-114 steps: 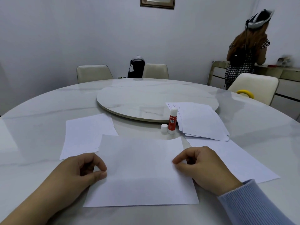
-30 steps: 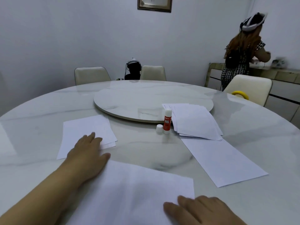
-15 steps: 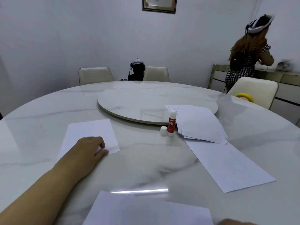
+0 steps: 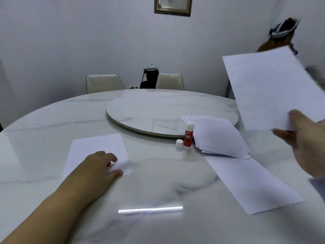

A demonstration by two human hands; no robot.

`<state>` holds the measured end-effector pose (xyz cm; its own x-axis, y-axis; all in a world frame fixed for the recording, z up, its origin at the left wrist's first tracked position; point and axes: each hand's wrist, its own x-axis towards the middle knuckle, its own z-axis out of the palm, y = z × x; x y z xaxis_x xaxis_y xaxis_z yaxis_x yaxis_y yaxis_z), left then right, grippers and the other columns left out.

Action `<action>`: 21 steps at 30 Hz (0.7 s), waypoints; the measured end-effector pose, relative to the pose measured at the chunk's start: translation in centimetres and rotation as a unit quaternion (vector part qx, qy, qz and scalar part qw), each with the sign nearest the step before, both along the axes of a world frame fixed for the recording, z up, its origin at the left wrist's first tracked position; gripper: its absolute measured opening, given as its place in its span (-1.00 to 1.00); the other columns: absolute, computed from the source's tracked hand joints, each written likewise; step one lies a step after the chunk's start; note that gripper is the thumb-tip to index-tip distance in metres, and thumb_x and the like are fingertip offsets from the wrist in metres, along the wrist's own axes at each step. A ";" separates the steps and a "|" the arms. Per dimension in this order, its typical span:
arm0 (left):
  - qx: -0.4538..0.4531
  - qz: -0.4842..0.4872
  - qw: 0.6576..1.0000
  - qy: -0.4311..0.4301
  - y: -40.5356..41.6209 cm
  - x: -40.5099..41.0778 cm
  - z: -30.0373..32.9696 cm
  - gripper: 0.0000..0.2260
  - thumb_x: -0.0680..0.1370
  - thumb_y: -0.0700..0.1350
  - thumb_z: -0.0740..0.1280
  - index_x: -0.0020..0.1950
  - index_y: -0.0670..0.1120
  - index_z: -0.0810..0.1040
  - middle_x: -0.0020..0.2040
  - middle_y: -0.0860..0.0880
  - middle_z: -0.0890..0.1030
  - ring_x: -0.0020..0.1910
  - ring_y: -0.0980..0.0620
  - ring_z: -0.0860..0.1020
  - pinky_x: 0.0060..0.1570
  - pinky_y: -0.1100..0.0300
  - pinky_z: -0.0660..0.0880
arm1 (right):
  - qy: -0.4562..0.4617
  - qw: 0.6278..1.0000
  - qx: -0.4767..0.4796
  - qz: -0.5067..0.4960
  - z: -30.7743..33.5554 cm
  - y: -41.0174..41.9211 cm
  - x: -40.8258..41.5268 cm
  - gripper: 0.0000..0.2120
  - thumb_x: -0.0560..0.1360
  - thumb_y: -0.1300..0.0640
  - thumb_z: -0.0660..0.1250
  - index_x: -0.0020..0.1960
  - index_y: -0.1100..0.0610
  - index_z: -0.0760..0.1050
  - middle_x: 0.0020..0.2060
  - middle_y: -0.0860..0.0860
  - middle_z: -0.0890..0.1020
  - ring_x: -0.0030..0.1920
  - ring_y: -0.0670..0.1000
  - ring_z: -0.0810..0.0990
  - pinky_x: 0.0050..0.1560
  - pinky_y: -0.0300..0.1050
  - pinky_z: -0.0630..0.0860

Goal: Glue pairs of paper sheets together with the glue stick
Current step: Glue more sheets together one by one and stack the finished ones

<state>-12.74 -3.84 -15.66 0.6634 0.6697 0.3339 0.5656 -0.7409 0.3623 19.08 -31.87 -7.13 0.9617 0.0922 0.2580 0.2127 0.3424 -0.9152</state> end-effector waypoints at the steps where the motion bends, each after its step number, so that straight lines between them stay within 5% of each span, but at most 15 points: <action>1: 0.012 0.001 1.000 0.008 -0.1 0.1 0.0 -0.81 0.54 0.06 0.28 0.10 0.03 0.50 -0.09 0.15 0.44 -0.06 0.13 0.42 -0.11 0.26 0.32 | 0.022 1.000 0.007 0.015 0.3 0.8 0.2 -0.81 0.54 0.17 0.28 0.11 0.23 0.44 0.23 0.08 0.55 -0.35 -0.07 0.70 -0.36 -0.31 0.60; 2: 0.027 0.000 1.000 0.014 0.0 0.1 0.0 -0.81 0.56 0.03 0.25 0.12 0.01 0.50 -0.10 0.13 0.43 -0.07 0.11 0.41 -0.12 0.25 0.32 | 0.052 0.998 0.008 0.039 0.0 2.0 0.4 -0.90 0.55 0.29 0.23 0.06 0.25 0.43 0.27 0.12 0.51 -0.29 -0.02 0.71 -0.36 -0.26 0.62; 4: 0.032 0.003 0.999 0.023 0.1 0.0 0.0 -0.80 0.57 -0.05 0.22 0.18 0.01 0.46 -0.05 0.10 0.44 -0.06 0.10 0.39 -0.11 0.24 0.30 | 0.126 0.989 0.002 0.074 -0.6 4.3 0.4 -0.77 0.56 0.41 0.12 0.20 0.28 0.38 0.25 0.16 0.48 -0.33 0.08 0.70 -0.42 -0.24 0.60; 6: 0.017 0.004 1.000 0.019 0.1 -0.2 -0.1 -0.68 0.54 -0.17 0.21 0.29 0.03 0.39 0.07 0.08 0.45 0.02 0.09 0.40 -0.04 0.25 0.30 | 0.184 0.978 -0.026 0.094 -1.7 6.0 0.2 -0.63 0.58 0.42 0.08 0.38 0.31 0.26 0.15 0.15 0.47 -0.37 0.13 0.66 -0.51 -0.27 0.56; 9: -0.024 0.015 1.000 -0.007 0.3 -0.6 -0.1 -0.49 0.46 -0.29 0.21 0.36 0.09 0.31 0.14 0.12 0.42 0.10 0.09 0.43 0.03 0.27 0.31 | 0.208 0.968 -0.092 0.104 -3.1 8.0 0.1 -0.64 0.57 0.45 0.10 0.36 0.35 0.31 0.11 0.18 0.49 -0.30 0.15 0.62 -0.50 -0.25 0.58; 14: 0.004 -0.004 1.000 -0.018 -0.2 -0.8 0.4 -0.75 0.53 -0.24 0.21 -0.02 0.13 0.50 -0.06 0.16 0.51 -0.04 0.12 0.47 -0.16 0.44 0.28 | 0.217 0.960 -0.119 0.127 -3.9 8.5 -0.1 -0.67 0.53 0.35 0.32 0.27 0.39 0.41 -0.09 0.18 0.57 -0.35 0.12 0.63 -0.54 -0.29 0.53; 17: 0.027 0.003 0.999 -0.047 -0.3 -0.9 1.8 -0.78 0.53 -0.21 0.24 -0.16 0.11 0.53 -0.20 0.16 0.55 -0.21 0.13 0.48 -0.26 0.41 0.28 | 0.243 0.949 -0.136 0.148 -3.5 7.4 -0.8 -0.60 0.48 0.21 0.43 0.25 0.29 0.41 0.04 0.21 0.51 -0.39 0.08 0.62 -0.58 -0.32 0.49; 19: 0.079 0.008 0.993 -0.082 -0.4 -1.2 3.1 -0.84 0.51 -0.24 0.32 -0.17 0.01 0.59 -0.25 0.12 0.57 -0.26 0.02 0.51 -0.29 0.24 0.32 | 0.250 0.939 -0.190 0.138 -3.1 6.3 -1.5 -0.59 0.45 0.14 0.47 0.19 0.26 0.41 -0.04 0.18 0.52 -0.53 0.04 0.59 -0.63 -0.32 0.44; 21: 0.148 0.005 0.980 -0.132 -0.7 -2.0 4.0 -0.88 0.49 -0.24 0.36 -0.11 -0.04 0.65 -0.23 0.16 0.54 -0.30 0.04 0.47 -0.31 0.31 0.31 | 0.198 0.932 -0.294 0.074 -2.9 5.5 -2.2 -0.55 0.41 0.06 0.49 0.14 0.31 0.45 -0.24 0.12 0.51 -0.54 0.04 0.52 -0.59 -0.25 0.40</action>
